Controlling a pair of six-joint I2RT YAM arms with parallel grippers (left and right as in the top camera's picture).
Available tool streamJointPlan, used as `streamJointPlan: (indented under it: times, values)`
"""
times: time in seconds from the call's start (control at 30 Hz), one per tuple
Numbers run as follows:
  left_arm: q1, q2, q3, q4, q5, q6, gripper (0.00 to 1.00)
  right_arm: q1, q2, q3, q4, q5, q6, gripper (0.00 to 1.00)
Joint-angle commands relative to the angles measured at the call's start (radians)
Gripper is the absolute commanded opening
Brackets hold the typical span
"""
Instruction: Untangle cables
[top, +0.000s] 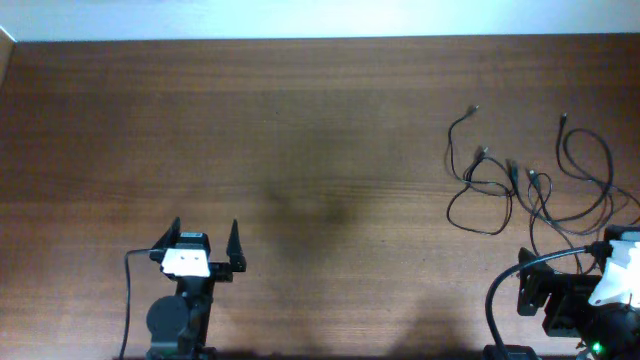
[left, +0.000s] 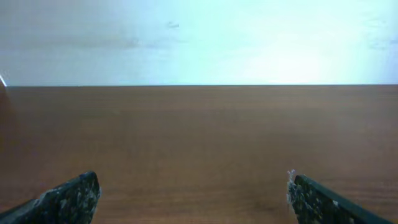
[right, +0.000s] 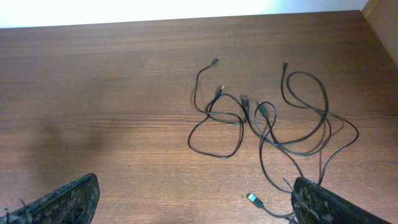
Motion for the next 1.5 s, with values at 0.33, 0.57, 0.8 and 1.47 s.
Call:
streamJointPlan:
  times: [0.33,0.57,0.8,1.47]
  values:
    - [-0.006,-0.012,-0.002,-0.008,0.0,0.018,0.99,0.006,-0.002,0.001,0.002,0.009,0.008,0.99]
    - [-0.006,-0.012,-0.002,-0.008,0.0,0.018,0.99,0.006,-0.002,0.001,0.002,0.009,0.008,0.99]
    - [-0.006,-0.012,-0.002,-0.008,0.0,0.018,0.99,0.006,-0.002,0.001,0.003,0.009,0.008,0.99]
    - [-0.006,-0.012,-0.002,-0.008,0.0,0.018,0.99,0.007,-0.639,-0.489,0.457,0.02,0.001,0.98]
